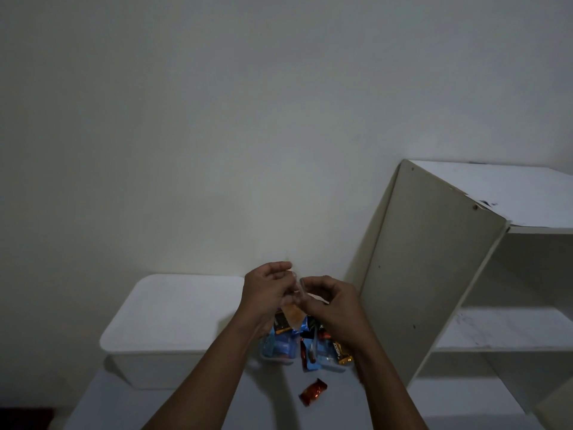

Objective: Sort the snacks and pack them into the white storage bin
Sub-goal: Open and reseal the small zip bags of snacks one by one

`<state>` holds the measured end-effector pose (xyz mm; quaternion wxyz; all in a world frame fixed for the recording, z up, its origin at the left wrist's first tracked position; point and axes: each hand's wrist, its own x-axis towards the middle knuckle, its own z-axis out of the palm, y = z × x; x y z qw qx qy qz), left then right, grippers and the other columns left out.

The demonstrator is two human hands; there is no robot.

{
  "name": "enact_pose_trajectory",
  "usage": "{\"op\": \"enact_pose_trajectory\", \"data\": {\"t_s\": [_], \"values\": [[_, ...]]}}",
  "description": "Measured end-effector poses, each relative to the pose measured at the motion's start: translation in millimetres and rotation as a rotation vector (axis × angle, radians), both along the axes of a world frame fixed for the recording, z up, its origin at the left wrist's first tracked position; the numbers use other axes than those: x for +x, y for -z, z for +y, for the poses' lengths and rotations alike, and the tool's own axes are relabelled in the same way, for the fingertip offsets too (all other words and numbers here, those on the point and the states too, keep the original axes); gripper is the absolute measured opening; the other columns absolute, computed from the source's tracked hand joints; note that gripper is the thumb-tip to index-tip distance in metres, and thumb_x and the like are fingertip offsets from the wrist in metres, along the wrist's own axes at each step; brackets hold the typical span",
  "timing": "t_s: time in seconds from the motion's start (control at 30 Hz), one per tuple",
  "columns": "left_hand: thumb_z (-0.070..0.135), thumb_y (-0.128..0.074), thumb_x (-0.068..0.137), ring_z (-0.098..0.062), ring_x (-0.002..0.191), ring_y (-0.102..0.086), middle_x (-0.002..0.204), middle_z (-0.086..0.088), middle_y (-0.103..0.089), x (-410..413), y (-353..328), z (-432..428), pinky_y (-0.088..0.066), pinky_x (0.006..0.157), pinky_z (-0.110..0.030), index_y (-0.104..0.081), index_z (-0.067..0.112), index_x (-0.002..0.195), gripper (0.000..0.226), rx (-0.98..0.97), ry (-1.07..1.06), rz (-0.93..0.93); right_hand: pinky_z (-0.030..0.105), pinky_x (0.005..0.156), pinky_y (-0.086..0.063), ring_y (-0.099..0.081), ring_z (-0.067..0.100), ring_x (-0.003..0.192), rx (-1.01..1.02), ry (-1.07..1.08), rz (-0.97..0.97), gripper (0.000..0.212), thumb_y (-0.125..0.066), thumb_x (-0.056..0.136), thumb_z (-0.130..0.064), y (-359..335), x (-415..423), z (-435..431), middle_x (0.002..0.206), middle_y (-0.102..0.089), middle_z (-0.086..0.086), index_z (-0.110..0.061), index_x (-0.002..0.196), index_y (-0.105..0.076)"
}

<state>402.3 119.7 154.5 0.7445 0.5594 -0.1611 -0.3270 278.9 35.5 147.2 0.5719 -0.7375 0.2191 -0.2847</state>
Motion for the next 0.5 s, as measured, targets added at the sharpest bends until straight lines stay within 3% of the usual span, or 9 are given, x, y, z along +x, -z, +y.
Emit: {"op": "enact_pose_trajectory", "data": {"t_s": [0.17, 0.27, 0.33, 0.4, 0.5], "values": [[0.004, -0.065, 0.090, -0.022, 0.088, -0.072, 0.101, -0.013, -0.071, -2.5, 11.5, 0.5, -0.061, 0.078, -0.042, -0.068, 0.012, 0.109, 0.021, 0.011, 0.009, -0.035, 0.028, 0.078, -0.061, -0.073, 0.012, 0.087, -0.026, 0.213, -0.022, 0.013, -0.068, 0.091, -0.011, 7.4, 3.4, -1.5, 0.090, -0.077, 0.000, -0.022, 0.095, -0.074], [0.012, -0.069, 0.086, -0.014, 0.098, -0.067, 0.110, 0.002, -0.069, -1.3, 29.3, 6.9, -0.058, 0.082, -0.033, -0.069, 0.028, 0.101, 0.022, 0.167, -0.069, -0.358, 0.022, 0.070, -0.059, -0.075, 0.017, 0.083, 0.122, 0.242, -0.099, 0.011, -0.063, 0.093, -0.007, 5.5, -2.5, -0.8, 0.087, -0.076, 0.008, -0.013, 0.095, -0.072], [0.011, -0.070, 0.085, -0.011, 0.107, -0.059, 0.123, 0.009, -0.060, -1.7, 38.2, 13.8, -0.049, 0.083, -0.023, -0.069, 0.027, 0.095, 0.019, 0.219, -0.045, -0.494, 0.023, 0.070, -0.059, -0.075, 0.019, 0.081, 0.259, 0.255, -0.146, 0.011, -0.060, 0.095, -0.008, 4.7, -7.5, -2.6, 0.085, -0.076, 0.009, -0.008, 0.096, -0.071], [0.002, -0.066, 0.086, -0.012, 0.104, -0.063, 0.125, 0.005, -0.061, -3.7, 47.9, 19.2, -0.051, 0.081, -0.021, -0.071, 0.019, 0.095, 0.020, 0.193, 0.077, -0.451, 0.030, 0.073, -0.060, -0.074, 0.022, 0.076, 0.397, 0.265, -0.186, 0.012, -0.059, 0.095, -0.006, 6.8, -10.4, -8.0, 0.080, -0.075, 0.009, -0.004, 0.095, -0.071], [-0.006, -0.060, 0.088, -0.015, 0.089, -0.072, 0.109, -0.005, -0.072, -19.1, 62.0, 24.8, -0.058, 0.074, -0.027, -0.070, 0.013, 0.108, 0.029, 0.167, 0.224, -0.324, 0.033, 0.072, -0.059, -0.071, 0.021, 0.069, 0.572, 0.314, -0.235, 0.011, -0.060, 0.093, -0.002, 19.0, -15.3, -18.2, 0.077, -0.072, 0.014, 0.003, 0.096, -0.070]]}}
